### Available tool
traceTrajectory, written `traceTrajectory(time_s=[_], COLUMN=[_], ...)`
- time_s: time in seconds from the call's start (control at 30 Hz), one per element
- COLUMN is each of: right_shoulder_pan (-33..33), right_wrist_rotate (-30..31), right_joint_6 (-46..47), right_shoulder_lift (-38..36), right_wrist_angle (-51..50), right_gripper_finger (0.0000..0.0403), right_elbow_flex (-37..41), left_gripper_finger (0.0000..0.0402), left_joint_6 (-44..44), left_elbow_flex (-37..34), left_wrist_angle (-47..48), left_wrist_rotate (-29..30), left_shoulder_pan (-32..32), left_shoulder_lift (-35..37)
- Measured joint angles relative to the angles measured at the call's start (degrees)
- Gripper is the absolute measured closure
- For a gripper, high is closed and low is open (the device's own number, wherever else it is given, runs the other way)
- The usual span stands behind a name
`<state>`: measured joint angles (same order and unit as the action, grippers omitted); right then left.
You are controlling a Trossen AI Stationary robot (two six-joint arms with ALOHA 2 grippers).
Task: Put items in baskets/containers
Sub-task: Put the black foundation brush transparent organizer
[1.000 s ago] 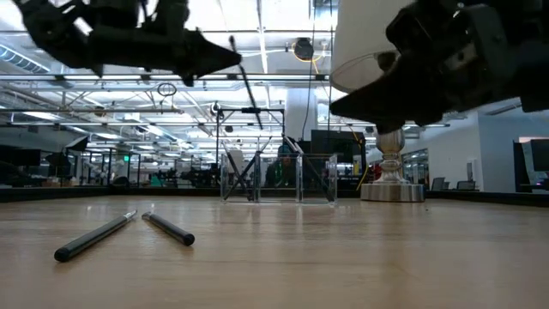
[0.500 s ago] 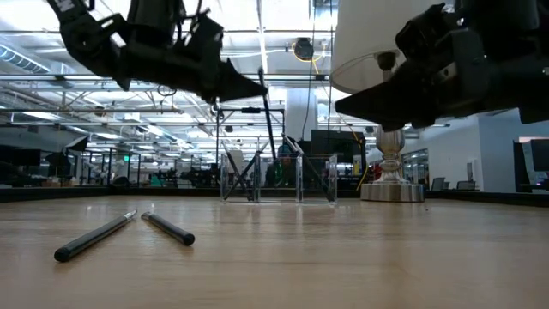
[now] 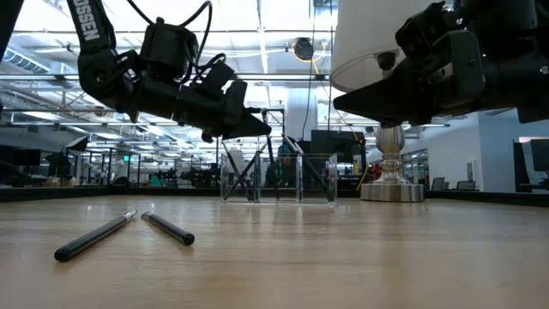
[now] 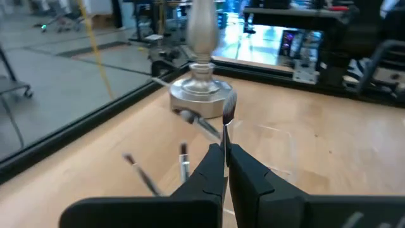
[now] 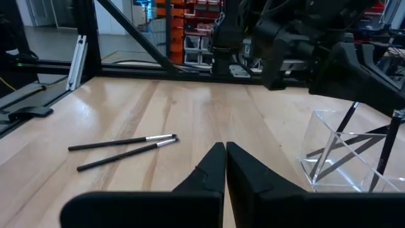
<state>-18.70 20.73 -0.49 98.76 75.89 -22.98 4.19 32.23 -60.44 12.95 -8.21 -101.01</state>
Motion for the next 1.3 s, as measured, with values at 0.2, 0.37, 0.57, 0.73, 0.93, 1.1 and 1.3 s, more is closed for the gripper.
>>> traceTrajectory(time_s=[0.2, 0.37, 0.57, 0.73, 0.93, 1.1, 1.3], right_shoulder_pan=[0.00, 0.00, 0.00, -0.02, -0.13, -1.40, -4.06], right_wrist_rotate=[-0.01, -0.02, -0.02, -0.03, -0.05, -0.04, 1.35], right_joint_6=[0.07, 1.46, 2.77, 3.87, 7.43, 9.48, 8.83], right_shoulder_lift=[0.00, 0.00, 0.00, 0.00, 0.02, 0.04, 0.07], right_wrist_angle=[-0.02, -0.23, -0.25, -0.48, -1.55, -2.12, -7.78], right_gripper_finger=[0.0403, 0.0403, 0.0403, 0.0403, 0.0403, 0.0403, 0.0403], right_elbow_flex=[0.00, -0.02, -0.04, -0.04, -0.07, -0.07, -4.89], left_gripper_finger=[0.0391, 0.0381, 0.0337, 0.0304, 0.0274, 0.0267, 0.0266], left_joint_6=[2.63, 6.33, 6.90, 7.55, 2.85, -4.73, -3.01], left_elbow_flex=[0.00, 0.00, -0.07, -0.04, -0.04, 0.00, 0.00], left_wrist_angle=[0.06, 0.92, 5.20, 9.11, 18.21, 35.49, 55.71], left_wrist_rotate=[0.97, 2.42, 2.35, 2.66, 2.62, -1.43, -2.45], left_shoulder_pan=[-0.02, -0.02, 0.50, 1.07, 3.53, 8.51, 17.08], left_shoulder_lift=[-0.02, 0.00, 2.74, 7.10, 15.08, 25.36, 36.43])
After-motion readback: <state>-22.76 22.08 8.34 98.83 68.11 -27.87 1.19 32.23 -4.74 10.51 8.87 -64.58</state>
